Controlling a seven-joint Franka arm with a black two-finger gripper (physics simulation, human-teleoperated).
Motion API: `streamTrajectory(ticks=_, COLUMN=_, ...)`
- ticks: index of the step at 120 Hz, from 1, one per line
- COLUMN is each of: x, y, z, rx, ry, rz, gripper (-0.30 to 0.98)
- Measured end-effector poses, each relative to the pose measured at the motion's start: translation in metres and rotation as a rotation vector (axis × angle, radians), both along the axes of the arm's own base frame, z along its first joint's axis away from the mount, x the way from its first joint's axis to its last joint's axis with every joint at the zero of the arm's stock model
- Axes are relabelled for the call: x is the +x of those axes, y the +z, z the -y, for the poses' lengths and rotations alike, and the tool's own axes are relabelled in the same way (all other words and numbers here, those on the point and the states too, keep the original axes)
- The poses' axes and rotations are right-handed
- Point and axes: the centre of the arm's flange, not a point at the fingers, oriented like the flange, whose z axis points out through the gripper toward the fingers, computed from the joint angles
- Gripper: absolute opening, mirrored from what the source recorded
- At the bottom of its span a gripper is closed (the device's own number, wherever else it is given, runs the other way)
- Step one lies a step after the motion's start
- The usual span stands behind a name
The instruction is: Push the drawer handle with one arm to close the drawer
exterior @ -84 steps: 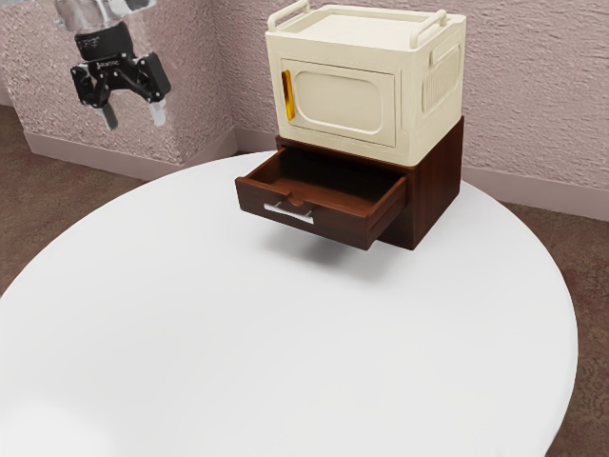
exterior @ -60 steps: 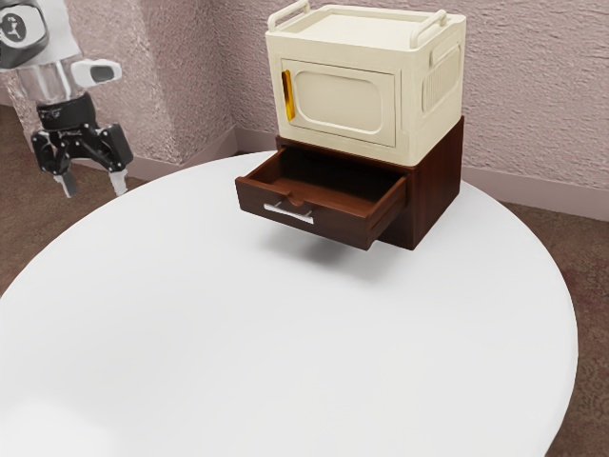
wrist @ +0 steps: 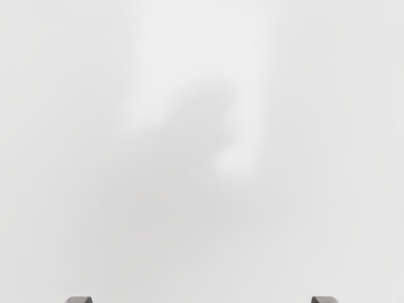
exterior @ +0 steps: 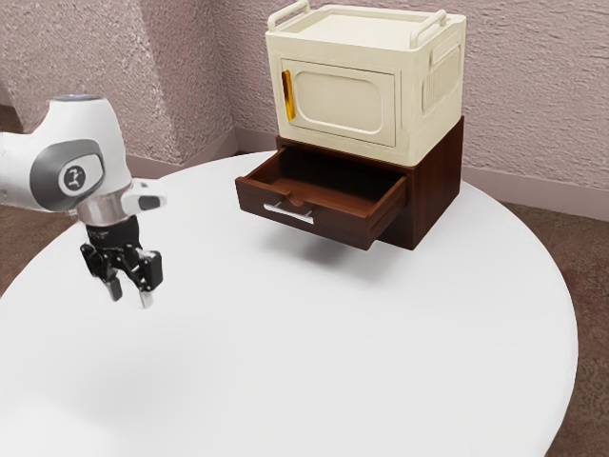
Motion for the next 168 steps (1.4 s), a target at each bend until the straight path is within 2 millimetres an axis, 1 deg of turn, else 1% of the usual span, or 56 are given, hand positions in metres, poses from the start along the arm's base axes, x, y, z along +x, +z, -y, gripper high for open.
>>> streamTrajectory(ticks=13, x=0.028, y=-0.001, z=0.014, rx=-0.017, ry=-0.019, rz=0.030, gripper=0.25)
streamTrajectory(ticks=26, x=0.058, y=-0.004, z=0.027, rx=-0.035, ry=-0.033, rz=0.057, gripper=0.18)
streamTrajectory(ticks=42, x=0.091, y=-0.008, z=0.042, rx=-0.046, ry=-0.059, rz=0.080, gripper=0.13)
streamTrajectory(ticks=60, x=0.120, y=-0.016, z=0.057, rx=-0.040, ry=-0.110, rz=0.090, gripper=0.09)
streamTrajectory(ticks=73, x=0.143, y=-0.016, z=0.066, rx=-0.037, ry=-0.145, rz=0.110, gripper=0.06)
streamTrajectory(ticks=90, x=0.175, y=-0.024, z=0.066, rx=-0.025, ry=-0.179, rz=0.124, gripper=0.03)
streamTrajectory(ticks=100, x=0.190, y=-0.027, z=0.072, rx=-0.022, ry=-0.205, rz=0.132, gripper=0.03)
streamTrajectory(ticks=113, x=0.215, y=-0.030, z=0.079, rx=-0.028, ry=-0.229, rz=0.152, gripper=0.02)
streamTrajectory(ticks=121, x=0.227, y=-0.033, z=0.083, rx=-0.034, ry=-0.241, rz=0.161, gripper=0.02)
streamTrajectory(ticks=132, x=0.240, y=-0.040, z=0.077, rx=-0.036, ry=-0.243, rz=0.165, gripper=0.02)
streamTrajectory(ticks=141, x=0.255, y=-0.044, z=0.073, rx=-0.039, ry=-0.244, rz=0.180, gripper=0.02)
streamTrajectory(ticks=152, x=0.271, y=-0.045, z=0.073, rx=-0.040, ry=-0.256, rz=0.204, gripper=0.02)
streamTrajectory(ticks=168, x=0.288, y=-0.051, z=0.070, rx=-0.037, ry=-0.263, rz=0.236, gripper=0.01)
